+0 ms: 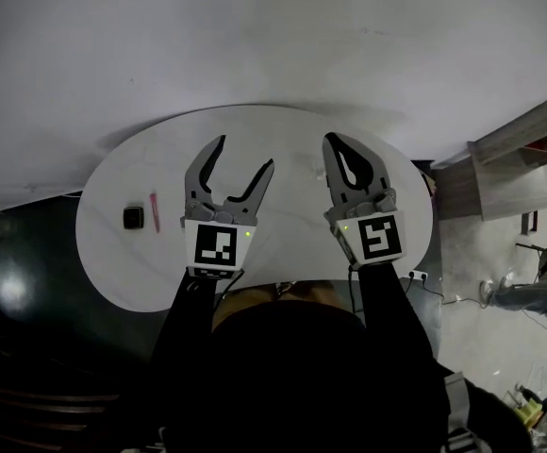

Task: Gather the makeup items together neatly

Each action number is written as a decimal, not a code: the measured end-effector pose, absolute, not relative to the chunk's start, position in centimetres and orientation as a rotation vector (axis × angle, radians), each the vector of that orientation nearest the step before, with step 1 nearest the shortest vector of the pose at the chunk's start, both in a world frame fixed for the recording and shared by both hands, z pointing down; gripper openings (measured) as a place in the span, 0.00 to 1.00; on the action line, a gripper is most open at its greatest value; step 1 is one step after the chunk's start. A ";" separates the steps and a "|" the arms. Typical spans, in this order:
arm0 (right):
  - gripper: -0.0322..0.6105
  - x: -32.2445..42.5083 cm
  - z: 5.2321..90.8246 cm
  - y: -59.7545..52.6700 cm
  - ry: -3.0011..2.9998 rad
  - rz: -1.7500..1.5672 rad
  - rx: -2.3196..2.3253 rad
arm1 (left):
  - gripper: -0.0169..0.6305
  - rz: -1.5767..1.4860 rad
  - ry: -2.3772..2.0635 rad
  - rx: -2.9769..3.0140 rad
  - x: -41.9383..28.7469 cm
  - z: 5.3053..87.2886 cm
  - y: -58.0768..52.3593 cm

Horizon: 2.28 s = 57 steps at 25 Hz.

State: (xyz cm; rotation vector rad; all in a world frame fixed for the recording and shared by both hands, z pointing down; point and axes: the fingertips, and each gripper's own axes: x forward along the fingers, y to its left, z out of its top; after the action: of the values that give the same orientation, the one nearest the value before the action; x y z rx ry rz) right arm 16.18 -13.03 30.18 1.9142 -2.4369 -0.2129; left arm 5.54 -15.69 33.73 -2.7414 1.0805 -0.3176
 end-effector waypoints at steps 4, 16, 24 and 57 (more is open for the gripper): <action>0.09 19.4 30.9 -11.2 -2.369 -0.196 1.984 | 0.56 -0.338 1.000 -2.788 8.8 34.9 -14.7; 0.09 27.1 32.9 -7.1 -2.168 -0.134 2.104 | 0.56 -0.346 0.784 -2.876 16.7 36.7 -11.8; 0.09 28.1 34.6 -6.3 -2.153 -0.075 2.121 | 0.44 -0.715 0.374 -2.851 19.9 43.2 -11.7; 0.09 32.0 35.6 -3.0 -1.989 -0.025 2.259 | 0.23 -1.605 -0.397 -2.300 25.1 63.0 -13.7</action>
State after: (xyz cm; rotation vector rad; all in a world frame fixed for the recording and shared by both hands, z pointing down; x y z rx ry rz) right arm 32.00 -2.99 35.57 2.2590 -1.9889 -0.0246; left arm 25.06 -13.69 63.05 -2.2996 -0.3969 -1.6050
